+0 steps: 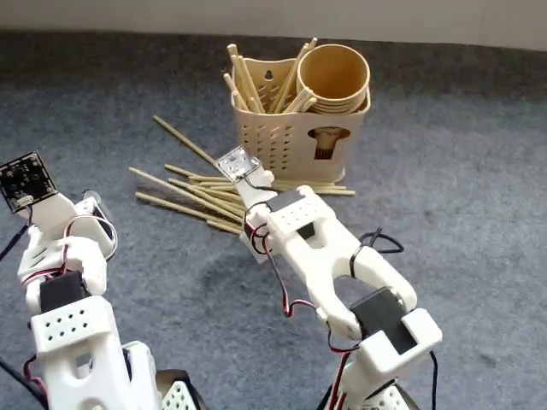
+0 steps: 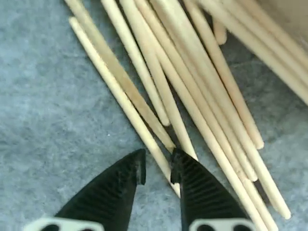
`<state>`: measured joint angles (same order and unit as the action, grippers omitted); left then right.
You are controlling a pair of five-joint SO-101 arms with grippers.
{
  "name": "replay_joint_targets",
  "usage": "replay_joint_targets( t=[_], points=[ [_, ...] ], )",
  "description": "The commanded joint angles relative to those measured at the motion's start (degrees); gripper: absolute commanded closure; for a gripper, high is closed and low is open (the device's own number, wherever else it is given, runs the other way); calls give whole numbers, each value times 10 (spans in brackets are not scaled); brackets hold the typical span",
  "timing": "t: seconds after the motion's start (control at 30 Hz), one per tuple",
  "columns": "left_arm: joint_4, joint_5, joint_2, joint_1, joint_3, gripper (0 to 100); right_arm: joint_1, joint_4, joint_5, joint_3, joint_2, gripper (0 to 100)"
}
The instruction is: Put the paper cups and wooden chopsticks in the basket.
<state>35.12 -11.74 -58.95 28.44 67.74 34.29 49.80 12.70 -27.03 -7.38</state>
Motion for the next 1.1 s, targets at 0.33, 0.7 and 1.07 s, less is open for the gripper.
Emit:
replay_joint_targets(
  t=[0.33, 0.7, 1.07],
  points=[
    [-11, -5, -10, -1, -5, 870, 4, 51, 5, 7, -11, 998],
    [-11, -5, -10, -1, -5, 870, 6, 118, 6, 2, 135, 995],
    [-11, -5, -10, -1, -5, 870, 43, 211, 5, 0, 276, 995]
  ],
)
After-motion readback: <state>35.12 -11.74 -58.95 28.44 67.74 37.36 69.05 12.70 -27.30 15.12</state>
